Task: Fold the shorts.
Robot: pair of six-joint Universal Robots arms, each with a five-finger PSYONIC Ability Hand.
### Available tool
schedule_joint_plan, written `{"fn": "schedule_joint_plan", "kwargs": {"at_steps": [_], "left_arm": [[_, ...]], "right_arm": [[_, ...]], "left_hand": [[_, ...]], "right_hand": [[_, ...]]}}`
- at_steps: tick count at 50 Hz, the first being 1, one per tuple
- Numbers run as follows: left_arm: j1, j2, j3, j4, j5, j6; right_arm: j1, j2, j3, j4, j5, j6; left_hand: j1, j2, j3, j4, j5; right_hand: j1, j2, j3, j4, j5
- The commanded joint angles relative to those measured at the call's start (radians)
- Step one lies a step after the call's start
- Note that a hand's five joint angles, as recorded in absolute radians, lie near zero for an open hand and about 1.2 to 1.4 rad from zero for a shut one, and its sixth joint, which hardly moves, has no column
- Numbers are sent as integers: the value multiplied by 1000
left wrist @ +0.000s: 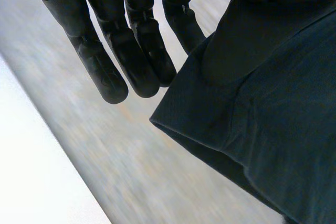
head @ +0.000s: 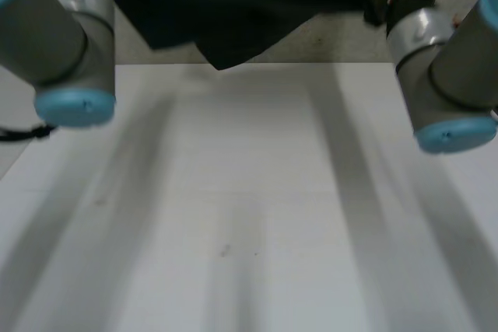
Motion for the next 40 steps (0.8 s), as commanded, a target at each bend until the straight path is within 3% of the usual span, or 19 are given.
{"fn": "schedule_joint_plan", "kwargs": {"at_steps": [1,7,11,17,25,29,31,35,40], "left_arm": [[4,-57,-266,-2,4,-1],[-7,-195,-386,-19,1,1],[-10,-184,-474,-71,4,8],[-21,-5,-584,-216,2,14],[-19,277,-721,-567,10,17],[-28,431,-784,-727,85,24],[-31,495,-811,-770,166,31],[-30,549,-842,-775,263,47],[-19,473,-798,-688,274,62]], "right_arm": [[1,118,125,20,-6,-12],[0,217,188,107,-6,-38],[-11,202,218,202,-2,-44],[-14,71,301,386,-9,-52],[-16,-99,428,651,-47,-93],[-19,-238,537,837,-71,-199],[-37,-300,586,902,-84,-260],[-97,-335,614,888,-139,-290],[-132,-320,593,853,-193,-279]], "left_hand": [[279,199,205,200,226],[279,199,205,200,226],[279,199,205,200,226],[279,199,205,200,226],[279,199,205,200,226],[279,199,205,200,226],[279,199,205,200,226],[279,199,205,200,226],[279,199,205,200,226]], "right_hand": [[446,221,209,204,226],[446,221,209,204,226],[446,221,209,204,226],[446,221,209,204,226],[446,221,209,204,226],[446,221,209,204,226],[446,221,209,204,226],[446,221,209,204,226],[446,221,209,204,226]]}}
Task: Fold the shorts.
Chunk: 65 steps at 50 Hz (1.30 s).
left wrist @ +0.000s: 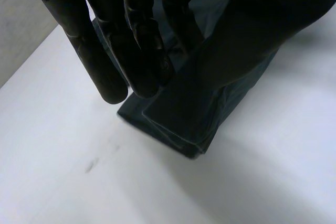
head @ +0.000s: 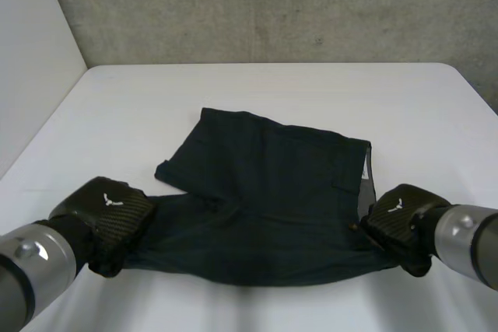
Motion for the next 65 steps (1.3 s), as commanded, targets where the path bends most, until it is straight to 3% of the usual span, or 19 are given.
{"fn": "schedule_joint_plan", "kwargs": {"at_steps": [1,6,14,21,28,30,31,32,34,39,44,51,58,65], "left_arm": [[10,-113,80,153,55,20],[5,-323,259,327,1,20],[-13,-749,747,419,-120,42],[-36,-1064,1159,518,-137,161],[-56,-1204,1267,739,-134,255],[-59,-1211,1264,797,-135,258],[-61,-1214,1261,822,-137,260],[-68,-1219,1251,866,-140,260],[-79,-1219,1231,897,-142,260],[-107,-1207,1134,965,-143,258],[-117,-1112,981,962,-143,246],[-110,-968,777,959,-140,184],[-62,-770,556,878,-135,8],[-24,-621,401,736,-94,-202]], "right_arm": [[-59,33,-31,-65,-76,18],[-48,184,-166,-168,-56,142],[-43,419,-424,-275,42,227],[-39,578,-568,-447,166,254],[-22,686,-607,-704,212,244],[-17,693,-602,-757,227,236],[-14,695,-602,-782,233,232],[-8,698,-602,-824,249,227],[-4,696,-601,-855,253,224],[1,618,-559,-871,250,239],[-5,450,-415,-851,238,283],[-10,335,-254,-745,123,325],[-13,284,-122,-593,8,419],[-45,282,-15,-676,-32,462]], "left_hand": [[279,199,205,200,226],[279,199,205,200,226],[279,199,205,200,226],[279,199,205,200,226],[279,199,205,200,226],[279,199,205,200,226],[279,199,205,200,226],[-113,-193,-187,-192,-166],[-885,-965,-959,-964,-938],[-943,-1023,-1017,-1022,-996],[-943,-1023,-1017,-1022,-996],[-943,-1023,-1017,-1022,-996],[-943,-1023,-1017,-1022,-996],[-943,-1023,-1017,-1022,-996]], "right_hand": [[437,221,208,204,226],[437,221,208,204,226],[437,221,208,204,226],[437,221,208,204,226],[437,221,208,204,226],[437,221,208,204,226],[254,39,26,22,44],[-244,-460,-473,-476,-455],[-785,-1001,-1014,-1017,-996],[-785,-1001,-1014,-1017,-996],[-785,-1001,-1014,-1017,-996],[-785,-1001,-1014,-1017,-996],[-737,-953,-966,-969,-948],[-517,-732,-745,-749,-727]]}}
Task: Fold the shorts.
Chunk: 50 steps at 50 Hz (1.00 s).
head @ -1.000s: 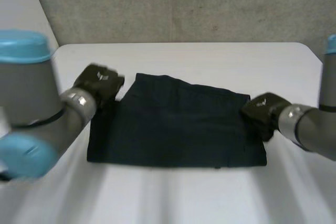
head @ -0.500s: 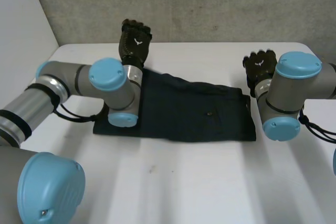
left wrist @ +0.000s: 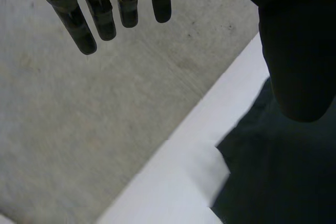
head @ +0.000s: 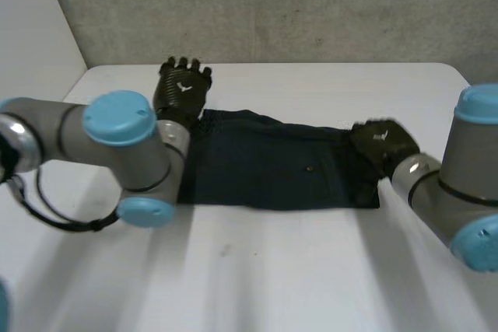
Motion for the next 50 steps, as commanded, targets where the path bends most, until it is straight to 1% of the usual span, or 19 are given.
{"fn": "schedule_joint_plan", "kwargs": {"at_steps": [1,2,5,9,11,14,17,19,20,27,32,34,36,41,43,45,46,47,50], "left_arm": [[49,149,-158,-138,53,-214],[67,174,-185,-156,77,-251],[102,208,-235,-179,117,-297],[128,231,-281,-185,137,-306],[141,240,-301,-185,137,-306],[153,248,-318,-184,139,-308],[164,251,-328,-184,139,-310],[167,251,-328,-184,139,-310],[168,252,-328,-184,139,-310],[167,268,-331,-185,137,-310],[168,303,-350,-185,139,-310],[167,312,-353,-185,139,-310],[167,327,-356,-185,139,-310],[167,344,-367,-184,137,-310],[165,349,-367,-184,137,-310],[164,349,-367,-184,135,-311],[164,350,-367,-184,135,-311],[164,350,-367,-184,132,-311],[162,354,-365,-184,131,-313]], "right_arm": [[-33,2,102,-85,-36,42],[-39,10,121,-123,-38,42],[-39,33,144,-211,-35,37],[-40,77,142,-277,-32,29],[-40,91,138,-283,-32,28],[-40,114,127,-288,-30,25],[-42,134,116,-291,-30,25],[-45,139,109,-291,-27,23],[-50,139,107,-291,-26,22],[-135,84,127,-273,17,17],[-207,-15,161,-213,28,-11],[-234,-28,165,-191,28,-43],[-270,-41,167,-156,30,-113],[-292,-47,138,-133,40,-267],[-268,-54,101,-131,40,-319],[-222,-68,72,-130,42,-334],[-188,-76,55,-130,42,-336],[-122,-88,14,-128,40,-336],[-28,-87,-49,-128,40,-336]], "left_hand": [[-21,-24,-35,-30,-46],[-21,-24,-35,-30,-46],[-21,-24,-35,-30,-46],[-21,-24,-35,-30,-46],[-21,-24,-35,-30,-46],[-21,-24,-35,-30,-46],[-21,-24,-35,-30,-46],[-21,-24,-35,-30,-46],[-21,-24,-35,-30,-46],[-21,-24,-35,-30,-46],[-21,-24,-35,-30,-46],[-21,-24,-35,-30,-46],[-21,-24,-35,-30,-46],[-21,-24,-35,-30,-46],[-21,-24,-35,-30,-46],[-21,-24,-35,-30,-46],[-21,-24,-35,-30,-46],[-21,-24,-35,-30,-46],[-21,-24,-35,-30,-46]], "right_hand": [[211,165,164,168,163],[219,174,173,177,172],[249,203,202,206,201],[337,291,290,294,289],[372,326,325,330,325],[489,444,443,447,442],[653,608,607,611,606],[1078,1032,1031,1035,1030],[1154,1109,1108,1112,1107],[1155,1109,1108,1113,1108],[1155,1109,1108,1113,1108],[1155,1109,1108,1113,1108],[1155,1109,1108,1113,1108],[1155,1109,1108,1113,1108],[1155,1109,1108,1113,1108],[1155,1109,1108,1113,1108],[1155,1109,1108,1113,1108],[1155,1109,1108,1113,1108],[1155,1109,1108,1113,1108]]}}
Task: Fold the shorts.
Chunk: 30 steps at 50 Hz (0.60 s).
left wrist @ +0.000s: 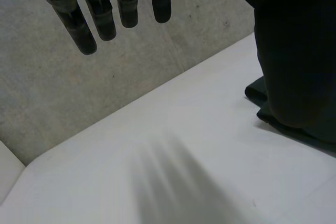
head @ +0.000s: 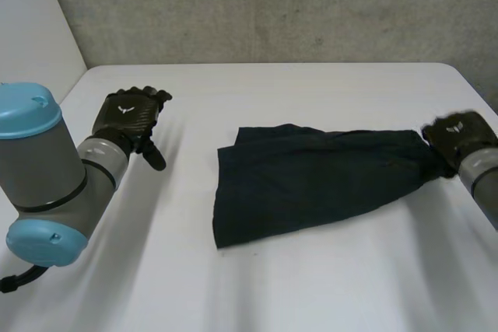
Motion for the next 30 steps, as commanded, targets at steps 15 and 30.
{"fn": "schedule_joint_plan", "kwargs": {"at_steps": [15,30], "left_arm": [[3,61,10,2,-16,-10],[-44,38,114,2,-13,-18]], "right_arm": [[650,216,-270,-23,-243,-29],[544,105,-285,-24,-224,308]], "left_hand": [[-21,-24,-35,-30,-46],[-21,-24,-35,-30,-46]], "right_hand": [[455,228,212,206,279],[-767,-994,-1010,-1016,-943]]}}
